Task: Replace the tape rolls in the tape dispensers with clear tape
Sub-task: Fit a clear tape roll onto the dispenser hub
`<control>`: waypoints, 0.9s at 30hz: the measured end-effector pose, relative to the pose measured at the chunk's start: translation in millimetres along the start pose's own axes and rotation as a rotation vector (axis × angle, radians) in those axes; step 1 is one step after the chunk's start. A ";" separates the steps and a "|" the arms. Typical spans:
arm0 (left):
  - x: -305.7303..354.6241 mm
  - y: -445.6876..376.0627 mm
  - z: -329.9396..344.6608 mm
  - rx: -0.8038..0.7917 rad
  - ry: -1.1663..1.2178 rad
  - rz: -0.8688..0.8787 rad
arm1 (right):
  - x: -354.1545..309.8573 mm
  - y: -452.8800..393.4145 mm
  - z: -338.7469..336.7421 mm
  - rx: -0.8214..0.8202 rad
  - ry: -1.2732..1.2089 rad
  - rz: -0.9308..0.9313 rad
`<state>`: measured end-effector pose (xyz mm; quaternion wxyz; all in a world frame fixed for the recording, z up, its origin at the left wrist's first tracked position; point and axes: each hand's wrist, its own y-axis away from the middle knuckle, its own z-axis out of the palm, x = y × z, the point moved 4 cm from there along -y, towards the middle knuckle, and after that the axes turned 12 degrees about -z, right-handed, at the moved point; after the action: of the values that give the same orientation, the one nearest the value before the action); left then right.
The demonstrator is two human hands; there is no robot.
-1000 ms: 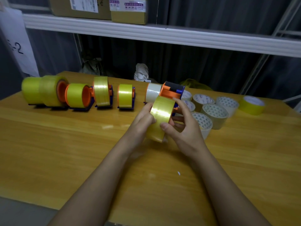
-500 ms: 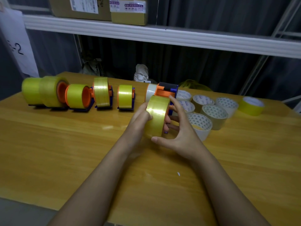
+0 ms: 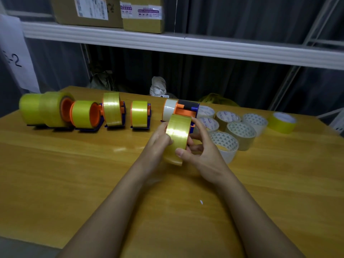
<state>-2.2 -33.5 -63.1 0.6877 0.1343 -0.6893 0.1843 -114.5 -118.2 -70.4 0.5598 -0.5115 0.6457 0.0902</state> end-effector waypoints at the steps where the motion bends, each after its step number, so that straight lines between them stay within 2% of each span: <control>1: -0.5 0.2 0.4 -0.009 0.007 0.005 | 0.2 -0.2 0.2 0.000 -0.012 0.013; 6: -0.4 2.9 2.0 -0.039 -0.001 0.027 | 5.1 -0.9 1.9 0.025 -0.135 0.063; 15: 5.0 4.3 4.3 -0.026 0.077 0.021 | 4.3 -1.0 3.4 0.011 -0.059 0.025; 22: 5.3 2.5 4.1 0.025 0.097 -0.005 | 0.5 -1.4 5.4 -0.025 -0.134 0.004; 27: 3.1 2.7 6.3 -0.007 0.130 -0.005 | 1.7 -0.6 3.7 -0.053 -0.102 -0.053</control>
<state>-9.0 -33.6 -60.1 0.7319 0.1210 -0.6435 0.1885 -111.5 -116.9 -72.9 0.5804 -0.5380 0.5998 0.1182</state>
